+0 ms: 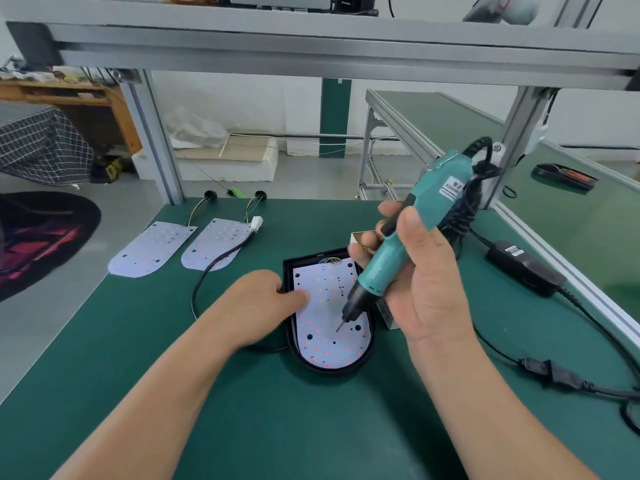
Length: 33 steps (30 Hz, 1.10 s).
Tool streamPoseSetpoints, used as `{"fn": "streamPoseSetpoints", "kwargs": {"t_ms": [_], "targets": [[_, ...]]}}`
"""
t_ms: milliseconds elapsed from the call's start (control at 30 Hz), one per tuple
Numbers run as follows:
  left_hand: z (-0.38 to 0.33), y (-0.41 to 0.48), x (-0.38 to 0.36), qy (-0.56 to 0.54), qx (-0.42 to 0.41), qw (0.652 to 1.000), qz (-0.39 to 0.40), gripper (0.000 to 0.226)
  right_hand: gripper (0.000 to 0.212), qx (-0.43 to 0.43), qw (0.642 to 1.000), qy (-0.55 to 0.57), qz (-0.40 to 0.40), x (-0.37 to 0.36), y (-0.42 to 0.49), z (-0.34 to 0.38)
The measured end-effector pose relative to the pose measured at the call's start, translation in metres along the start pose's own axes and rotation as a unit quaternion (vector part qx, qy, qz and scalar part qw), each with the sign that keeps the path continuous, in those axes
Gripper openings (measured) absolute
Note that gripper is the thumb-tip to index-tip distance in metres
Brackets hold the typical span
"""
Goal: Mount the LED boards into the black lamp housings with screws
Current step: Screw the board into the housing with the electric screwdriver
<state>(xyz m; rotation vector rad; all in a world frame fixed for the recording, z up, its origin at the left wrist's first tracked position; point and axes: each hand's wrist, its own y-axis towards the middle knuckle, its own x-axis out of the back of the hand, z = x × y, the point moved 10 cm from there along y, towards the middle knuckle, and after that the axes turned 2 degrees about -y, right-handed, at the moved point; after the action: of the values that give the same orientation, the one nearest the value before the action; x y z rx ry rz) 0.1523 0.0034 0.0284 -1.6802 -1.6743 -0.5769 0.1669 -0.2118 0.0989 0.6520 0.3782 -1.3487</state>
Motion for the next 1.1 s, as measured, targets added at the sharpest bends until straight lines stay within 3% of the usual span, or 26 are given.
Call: {"fn": "streamPoseSetpoints", "kwargs": {"t_ms": [67, 133, 167, 233, 333, 433, 667, 800, 967, 1100], "targets": [[-0.004, -0.001, 0.017, -0.086, -0.002, 0.995, -0.049, 0.039, 0.036, 0.000, 1.000, 0.011, -0.007, 0.001, -0.002, 0.002], [0.002, -0.005, 0.034, -0.321, 0.029, 0.943, -0.083, 0.011, 0.031, -0.004, 0.999, 0.038, -0.017, 0.005, -0.003, 0.006], [-0.002, -0.008, 0.031, -0.429, 0.032, 0.901, -0.052, 0.019, 0.028, -0.006, 0.998, 0.054, -0.025, 0.008, -0.002, 0.008], [-0.018, -0.015, 0.016, -0.534, 0.025, 0.844, 0.036, 0.028, 0.021, -0.006, 0.996, 0.074, -0.040, 0.015, -0.001, 0.012], [-0.045, -0.029, -0.017, -0.525, 0.016, 0.841, 0.129, 0.027, 0.017, 0.008, 0.995, 0.075, -0.058, 0.020, 0.001, 0.013], [-0.057, -0.037, -0.036, -0.496, -0.005, 0.853, 0.163, 0.022, 0.023, 0.030, 0.993, 0.088, -0.067, 0.019, 0.003, 0.014], [-0.047, -0.030, -0.023, -0.438, -0.011, 0.895, 0.085, 0.025, 0.023, 0.048, 0.980, 0.151, -0.118, 0.034, 0.003, 0.011], [-0.046, -0.031, -0.031, -0.457, 0.017, 0.881, 0.118, 0.038, 0.022, 0.037, 0.980, 0.141, -0.137, 0.040, 0.004, 0.010], [-0.053, -0.037, -0.046, -0.515, 0.036, 0.831, 0.207, 0.022, 0.027, 0.039, 0.982, 0.119, -0.140, 0.045, 0.005, 0.012], [-0.054, -0.036, -0.044, -0.488, 0.019, 0.852, 0.186, 0.026, 0.029, 0.036, 0.981, 0.124, -0.147, 0.048, 0.006, 0.011]]}}
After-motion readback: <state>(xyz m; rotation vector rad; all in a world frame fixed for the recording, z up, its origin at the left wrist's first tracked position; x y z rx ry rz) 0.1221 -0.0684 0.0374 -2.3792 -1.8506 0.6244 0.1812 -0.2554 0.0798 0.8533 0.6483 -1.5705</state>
